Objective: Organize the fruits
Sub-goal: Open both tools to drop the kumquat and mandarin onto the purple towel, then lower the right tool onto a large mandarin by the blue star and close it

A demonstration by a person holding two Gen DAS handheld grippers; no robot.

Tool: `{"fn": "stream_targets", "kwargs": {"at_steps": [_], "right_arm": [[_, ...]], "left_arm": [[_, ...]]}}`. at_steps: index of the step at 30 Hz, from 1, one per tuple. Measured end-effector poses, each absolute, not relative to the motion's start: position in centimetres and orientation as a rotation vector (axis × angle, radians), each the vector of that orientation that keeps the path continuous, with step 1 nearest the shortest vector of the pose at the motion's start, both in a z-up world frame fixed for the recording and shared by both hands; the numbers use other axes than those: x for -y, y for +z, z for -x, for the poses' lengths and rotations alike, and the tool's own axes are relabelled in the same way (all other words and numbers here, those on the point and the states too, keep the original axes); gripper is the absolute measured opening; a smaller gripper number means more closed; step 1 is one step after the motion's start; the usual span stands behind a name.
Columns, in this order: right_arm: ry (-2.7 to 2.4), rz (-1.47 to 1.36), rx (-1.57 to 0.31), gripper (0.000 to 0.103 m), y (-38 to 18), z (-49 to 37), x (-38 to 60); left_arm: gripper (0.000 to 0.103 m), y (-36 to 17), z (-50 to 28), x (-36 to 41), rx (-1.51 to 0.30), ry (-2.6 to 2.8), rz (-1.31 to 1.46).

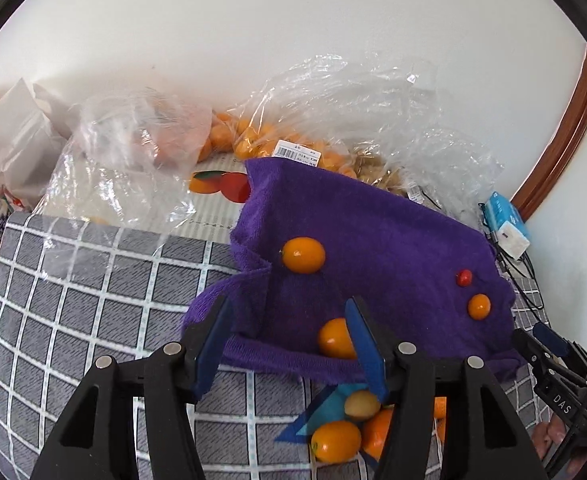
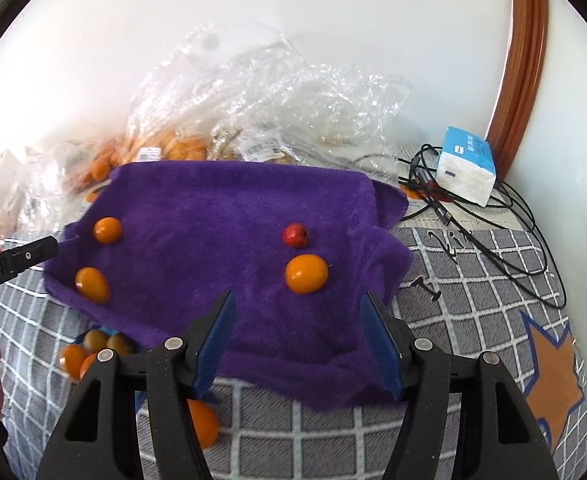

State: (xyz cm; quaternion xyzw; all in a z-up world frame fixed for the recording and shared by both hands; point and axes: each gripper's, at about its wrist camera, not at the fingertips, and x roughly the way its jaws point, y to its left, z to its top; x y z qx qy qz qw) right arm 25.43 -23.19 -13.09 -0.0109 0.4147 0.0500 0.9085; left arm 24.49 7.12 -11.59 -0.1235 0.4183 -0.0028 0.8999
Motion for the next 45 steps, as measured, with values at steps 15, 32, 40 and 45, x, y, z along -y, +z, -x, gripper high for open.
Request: {"fn": "stream_targets", "kwargs": {"at_steps": [15,32,40,45], "right_arm": [[0.097,-0.041,-0.879,0.063,-13.4,-21.7,21.8],[0.143,-0.056,-0.924,0.050,-14.9,-20.0,21.2],[0.281,0.021,-0.954,0.046,-17.0,-19.2,18.1],[0.283,-0.004,-0.992,0.043,-19.1,-19.7,18.1]], "left_arm": [[0.053,-12.6,-19.0,-10.2,-0.846,0.018,0.213],[0.053,-15.2,-17.0,-12.6,-0.939,0.063,0.260],[0.053,-15.3,-16.5,-12.0,-0.944,-0.007,0.299],[0.053,-15.5,-16.6,-10.1,-0.934,-0.083,0.276]]}}
